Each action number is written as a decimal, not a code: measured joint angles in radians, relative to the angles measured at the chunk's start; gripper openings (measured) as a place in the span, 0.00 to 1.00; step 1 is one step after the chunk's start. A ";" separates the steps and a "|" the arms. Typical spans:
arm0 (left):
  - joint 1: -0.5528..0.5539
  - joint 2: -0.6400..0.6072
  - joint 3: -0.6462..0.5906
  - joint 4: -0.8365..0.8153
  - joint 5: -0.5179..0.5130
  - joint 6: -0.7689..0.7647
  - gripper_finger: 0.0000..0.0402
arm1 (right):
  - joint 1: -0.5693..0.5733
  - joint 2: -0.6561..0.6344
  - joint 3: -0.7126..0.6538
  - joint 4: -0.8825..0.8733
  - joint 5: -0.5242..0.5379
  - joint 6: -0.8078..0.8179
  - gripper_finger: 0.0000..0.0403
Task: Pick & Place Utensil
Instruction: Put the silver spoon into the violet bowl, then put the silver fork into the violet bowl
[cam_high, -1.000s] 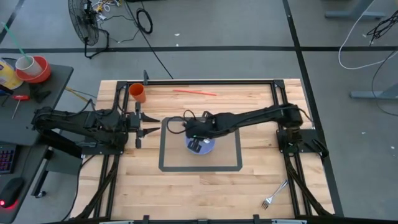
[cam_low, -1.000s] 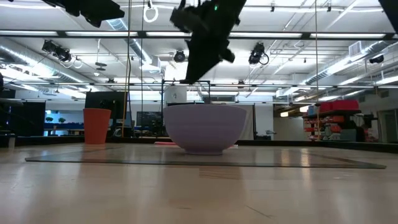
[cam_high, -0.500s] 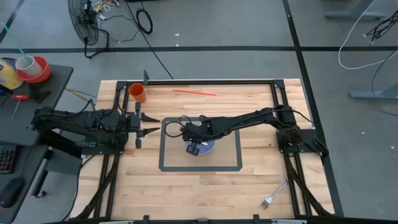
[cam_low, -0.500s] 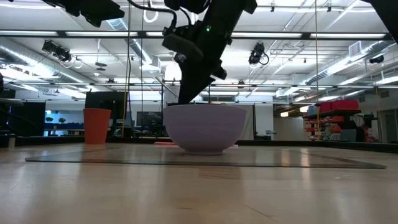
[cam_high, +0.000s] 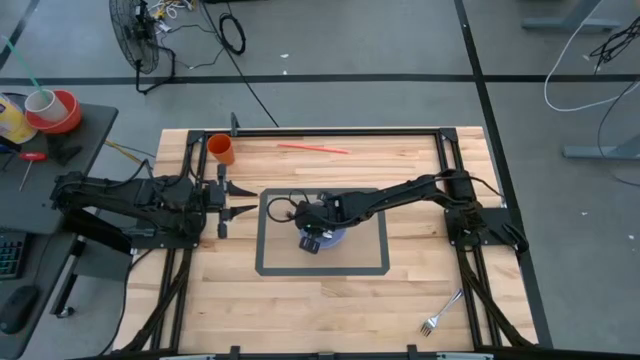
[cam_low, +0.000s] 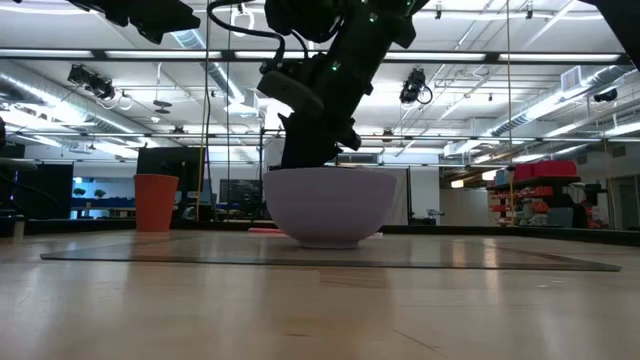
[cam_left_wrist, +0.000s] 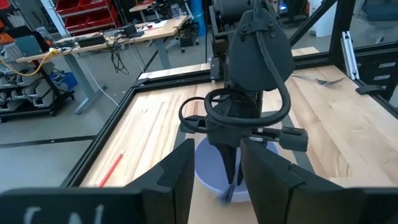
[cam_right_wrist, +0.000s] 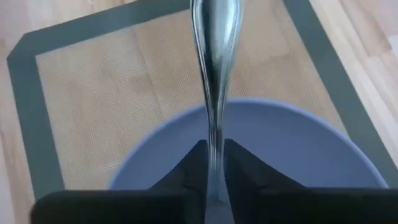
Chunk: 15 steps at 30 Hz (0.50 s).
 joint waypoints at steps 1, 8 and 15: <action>0.000 0.000 0.000 0.000 0.000 0.000 0.34 | 0.000 0.000 0.000 0.006 0.005 -0.001 0.15; 0.000 0.000 0.000 0.000 0.000 -0.001 0.34 | 0.000 -0.003 0.000 0.028 0.008 -0.002 0.24; 0.000 0.000 0.000 -0.014 0.000 0.000 0.34 | 0.039 -0.133 -0.001 -0.051 -0.014 -0.002 0.29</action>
